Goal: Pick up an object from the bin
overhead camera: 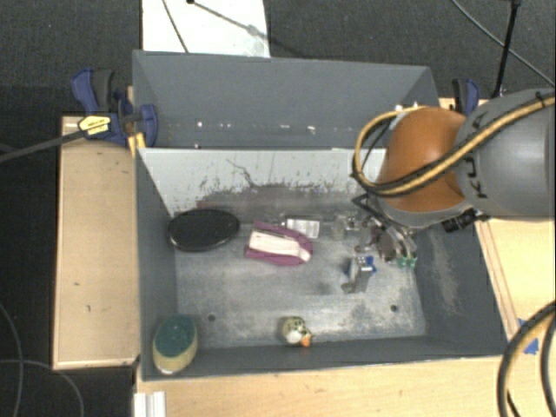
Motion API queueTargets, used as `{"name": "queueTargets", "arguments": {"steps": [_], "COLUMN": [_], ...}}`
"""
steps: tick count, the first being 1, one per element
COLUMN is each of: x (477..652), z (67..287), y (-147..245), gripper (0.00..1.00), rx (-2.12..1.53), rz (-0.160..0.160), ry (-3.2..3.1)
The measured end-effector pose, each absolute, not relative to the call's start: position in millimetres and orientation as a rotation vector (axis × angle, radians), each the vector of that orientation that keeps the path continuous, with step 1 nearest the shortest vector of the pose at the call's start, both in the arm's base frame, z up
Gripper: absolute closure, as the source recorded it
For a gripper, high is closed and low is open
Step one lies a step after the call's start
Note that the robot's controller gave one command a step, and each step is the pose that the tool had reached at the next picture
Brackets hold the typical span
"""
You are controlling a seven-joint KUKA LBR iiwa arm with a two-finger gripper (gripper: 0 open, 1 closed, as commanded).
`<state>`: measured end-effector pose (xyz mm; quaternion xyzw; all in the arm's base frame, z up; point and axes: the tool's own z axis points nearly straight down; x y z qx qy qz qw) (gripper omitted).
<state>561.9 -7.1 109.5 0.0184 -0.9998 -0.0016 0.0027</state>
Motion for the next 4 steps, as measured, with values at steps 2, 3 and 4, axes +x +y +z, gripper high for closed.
{"name": "queueTargets", "arguments": {"steps": [2,3,4], "x": [545.3,558.7,594.4], "z": [69.8,154.1,103.3], "y": [8.7,49.6,47.5], "gripper": [0.0,0.0,0.0], "rx": [-0.025,-0.273,-0.215], "rz": [-0.008,-0.005,-0.001], "ry": [-3.14,-3.14,-3.139]}}
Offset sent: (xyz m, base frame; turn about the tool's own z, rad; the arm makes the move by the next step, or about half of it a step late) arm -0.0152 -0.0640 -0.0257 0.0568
